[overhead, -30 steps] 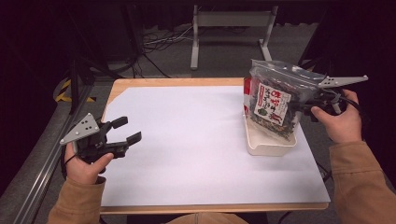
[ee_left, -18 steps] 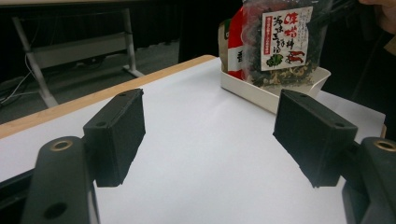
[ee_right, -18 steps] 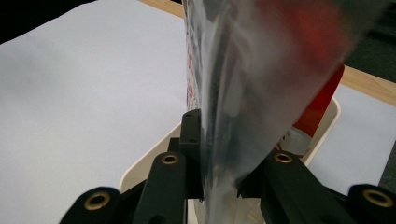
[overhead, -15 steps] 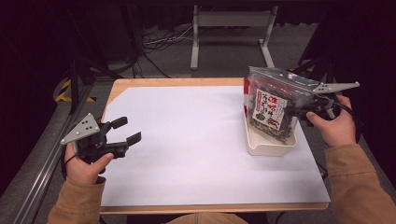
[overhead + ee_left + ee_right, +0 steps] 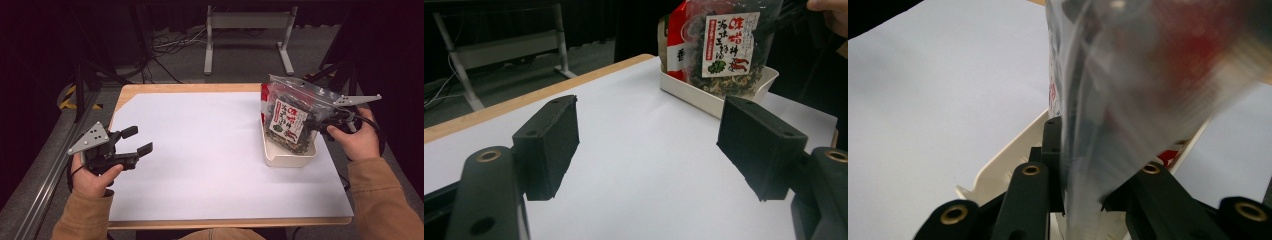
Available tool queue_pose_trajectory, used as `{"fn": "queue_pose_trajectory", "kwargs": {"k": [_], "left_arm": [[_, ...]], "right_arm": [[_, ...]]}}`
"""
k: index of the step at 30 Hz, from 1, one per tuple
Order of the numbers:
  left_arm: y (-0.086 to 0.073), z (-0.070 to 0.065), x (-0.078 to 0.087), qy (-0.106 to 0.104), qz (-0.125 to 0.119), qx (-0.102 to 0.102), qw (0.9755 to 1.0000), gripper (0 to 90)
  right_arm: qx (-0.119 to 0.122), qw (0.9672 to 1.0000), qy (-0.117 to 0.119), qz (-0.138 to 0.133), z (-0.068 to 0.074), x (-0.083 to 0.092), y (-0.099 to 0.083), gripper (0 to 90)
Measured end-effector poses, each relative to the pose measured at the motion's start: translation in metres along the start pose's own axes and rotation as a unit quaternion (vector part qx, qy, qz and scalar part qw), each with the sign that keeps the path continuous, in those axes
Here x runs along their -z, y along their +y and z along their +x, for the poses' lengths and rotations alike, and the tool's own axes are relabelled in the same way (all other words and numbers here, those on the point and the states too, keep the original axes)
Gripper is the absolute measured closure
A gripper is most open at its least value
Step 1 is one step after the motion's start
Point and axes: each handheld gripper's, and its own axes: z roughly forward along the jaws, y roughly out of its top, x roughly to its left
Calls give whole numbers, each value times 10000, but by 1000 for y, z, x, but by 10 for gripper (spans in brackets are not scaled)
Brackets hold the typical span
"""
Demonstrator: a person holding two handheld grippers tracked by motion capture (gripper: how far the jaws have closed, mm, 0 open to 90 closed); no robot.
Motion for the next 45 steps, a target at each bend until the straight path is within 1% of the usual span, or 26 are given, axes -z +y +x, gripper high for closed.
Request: {"fn": "queue_pose_trajectory", "kwargs": {"k": [4, 6, 7, 11, 16, 21, 22, 23, 24, 25, 26, 27, 28, 30, 31, 32, 33, 34, 35, 36, 37, 38, 40, 41, 44, 45], "left_arm": [[0, 0, -1, 6, 8, -15, 10000, 250], [0, -1, -1, -2, 17, 23, 10000, 251], [0, -1, -1, -3, 26, -5, 10000, 251], [0, 0, -2, -6, 22, 0, 10000, 250], [-1, 0, -3, -29, 40, 9, 10000, 250], [-2, 1, -3, -14, 68, 19, 10000, 249], [-2, 0, -2, -18, 67, 43, 10000, 249], [-2, 1, -2, -11, 63, 18, 10000, 249], [-2, 1, -2, -4, 79, 22, 10000, 249], [-2, 2, -2, -8, 79, 27, 10000, 248], [-3, 1, -2, -9, 81, 36, 10000, 248], [-3, 2, -2, -6, 83, 31, 10000, 247], [-4, 1, -2, -10, 89, 51, 9999, 247], [-4, 2, -2, -14, 128, 43, 9999, 246], [-4, 3, -2, -6, 132, -2, 9999, 246], [-5, 3, -1, 12, 148, 15, 9999, 245], [-6, 3, 0, 21, 151, -1, 9999, 243], [-6, 3, 0, 21, 151, -1, 9999, 243], [-6, 3, 1, 20, 167, 3, 9999, 242], [-7, 3, 1, 19, 162, -4, 9999, 242], [-8, 3, 1, 3, 174, -4, 9998, 241], [-9, 3, 2, -16, 203, -12, 9998, 237], [-10, 3, 2, -37, 241, -33, 9997, 235], [-11, 4, 3, -44, 268, -47, 9996, 233], [-13, 4, 5, -42, 295, -24, 9996, 232], [-14, 4, 5, -41, 288, -51, 9996, 231]], "right_arm": [[-46, 10000, 20, -35, 1, -2, -5, 768], [-61, 10000, 31, -64, 1, -3, -9, 769], [-58, 9999, 36, -86, 0, -3, -10, 769], [-87, 9998, 37, -170, 1, -3, -16, 769], [-104, 9997, -4, -201, 1, -3, -18, 767], [-69, 9997, -62, -236, 3, -1, -16, 751], [-78, 9995, -56, -285, 3, -1, -15, 741], [-124, 9993, -24, -341, 3, 0, -15, 720], [-198, 9989, 38, -417, 3, 0, -16, 677], [-297, 9980, 130, -551, 3, 1, -16, 616], [-328, 9974, 180, -610, 4, 1, -16, 586], [-268, 9974, 155, -644, 5, 2, -17, 526], [-268, 9974, 155, -644, 5, 2, -17, 526], [-267, 9972, 161, -673, 9, 4, -18, 471], [-224, 9972, 129, -704, 10, 5, -18, 448], [-209, 9972, 83, -715, 12, 6, -18, 425], [-123, 9972, -29, -730, 15, 10, -18, 395], [-102, 9973, -60, -731, 16, 11, -18, 386], [-80, 9972, -143, -725, 18, 14, -19, 381], [-80, 9972, -143, -725, 18, 14, -19, 381], [-90, 9972, -227, -708, 21, 17, -19, 380], [-38, 9972, -326, -678, 24, 20, -20, 376], [5, 9970, -448, -639, 28, 24, -21, 373], [48, 9967, -556, -596, 31, 29, -22, 372], [59, 9965, -612, -564, 34, 33, -24, 370], [28, 9963, -668, -536, 36, 36, -25, 370]]}}
